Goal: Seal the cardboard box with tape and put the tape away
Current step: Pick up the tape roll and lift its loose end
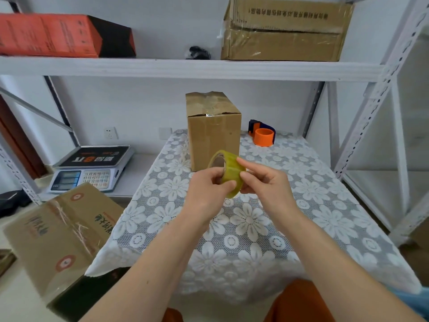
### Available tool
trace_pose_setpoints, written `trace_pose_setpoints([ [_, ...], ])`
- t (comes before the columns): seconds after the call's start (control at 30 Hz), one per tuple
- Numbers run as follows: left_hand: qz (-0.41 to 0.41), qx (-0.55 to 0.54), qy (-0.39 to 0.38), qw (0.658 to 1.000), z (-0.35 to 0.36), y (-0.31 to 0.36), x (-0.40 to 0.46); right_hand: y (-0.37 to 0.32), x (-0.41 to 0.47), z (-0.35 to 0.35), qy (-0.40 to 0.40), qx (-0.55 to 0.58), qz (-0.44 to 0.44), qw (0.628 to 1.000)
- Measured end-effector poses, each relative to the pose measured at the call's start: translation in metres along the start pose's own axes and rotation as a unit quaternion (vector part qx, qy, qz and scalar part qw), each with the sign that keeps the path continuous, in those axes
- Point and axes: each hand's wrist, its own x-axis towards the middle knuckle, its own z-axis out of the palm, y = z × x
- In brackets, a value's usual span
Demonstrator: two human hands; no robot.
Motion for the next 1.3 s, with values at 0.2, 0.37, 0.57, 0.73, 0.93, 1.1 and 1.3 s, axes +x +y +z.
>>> trace_pose_setpoints([
  [0.2, -0.081, -0.091, -0.016, 0.992, -0.003, 0.002, 0.001, -0.007, 0.000, 0.003, 0.029, -0.033, -0.047, 0.998],
  [0.37, -0.134, -0.125, -0.024, 0.983, -0.009, 0.002, 0.002, -0.009, 0.000, 0.008, 0.001, -0.091, -0.075, 0.993],
  [0.57, -0.089, -0.133, -0.012, 0.987, -0.010, 0.002, 0.000, -0.013, -0.005, 0.016, 0.024, -0.065, -0.042, 0.997],
  [0.73, 0.026, -0.095, -0.014, 0.995, 0.002, 0.006, -0.007, -0.029, 0.005, 0.031, 0.053, 0.097, 0.127, 0.986],
  [0.93, 0.006, -0.123, -0.026, 0.992, -0.009, 0.006, -0.006, -0.028, 0.001, 0.030, -0.054, 0.141, 0.123, 0.981],
  [1.1, -0.003, -0.126, -0.040, 0.991, -0.011, 0.008, -0.006, -0.027, -0.002, 0.028, -0.075, 0.172, 0.114, 0.976],
  [1.3, 0.046, -0.077, -0.025, 0.996, -0.006, 0.005, -0.006, -0.027, -0.001, 0.029, -0.039, 0.205, 0.125, 0.970],
])
